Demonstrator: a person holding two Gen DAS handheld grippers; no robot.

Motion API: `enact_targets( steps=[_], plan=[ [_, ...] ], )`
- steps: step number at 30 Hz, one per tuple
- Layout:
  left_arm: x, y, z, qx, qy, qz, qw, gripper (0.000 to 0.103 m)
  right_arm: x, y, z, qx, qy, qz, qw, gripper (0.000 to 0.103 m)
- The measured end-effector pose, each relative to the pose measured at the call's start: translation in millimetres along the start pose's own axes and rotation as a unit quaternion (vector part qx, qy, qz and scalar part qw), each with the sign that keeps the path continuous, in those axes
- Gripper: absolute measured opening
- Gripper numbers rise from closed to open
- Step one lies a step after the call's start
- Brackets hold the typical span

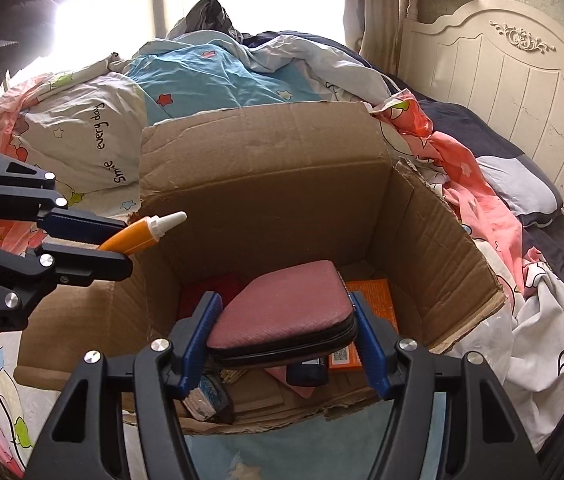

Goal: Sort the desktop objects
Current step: 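Open both tools to drop the red case and orange tube into the box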

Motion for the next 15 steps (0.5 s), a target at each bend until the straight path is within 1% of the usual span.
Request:
enact_targets(
  steps=[6,11,13,15],
  plan=[
    [-1.8,0.7,3.8,0.000,-0.003,0.004,1.0000,0.018,-5.6,-3.6,3.8,0.002,-0.003,0.005,1.000,0.059],
    [-1.8,1.7,5.0,0.002,-0.002,0.003,1.0000,0.018,-7.0,0.8,-1.3,-0.011,-0.007,0.012,1.000,0.057],
    [-3.3,2.6,5.3,0.002,-0.003,0.005,1.0000,0.018,-7.0,2.7,-2.2,-0.010,-0.002,0.012,1.000,0.057],
    [-4.8,3.1,5.9,0.003,-0.004,0.007,1.0000,0.018,-4.8,2.8,-1.9,-0.008,-0.007,0.005,1.000,0.057]
  ],
)
Point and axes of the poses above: each gripper's, at about its wrist camera, not at the fingertips, and z roughly the way its jaws point, x to its left, y to its top, the point moved 5 cm from there along z, roughly the way its jaws point, and after that the axes turned 6 degrees about x, right-handed, at the moved point
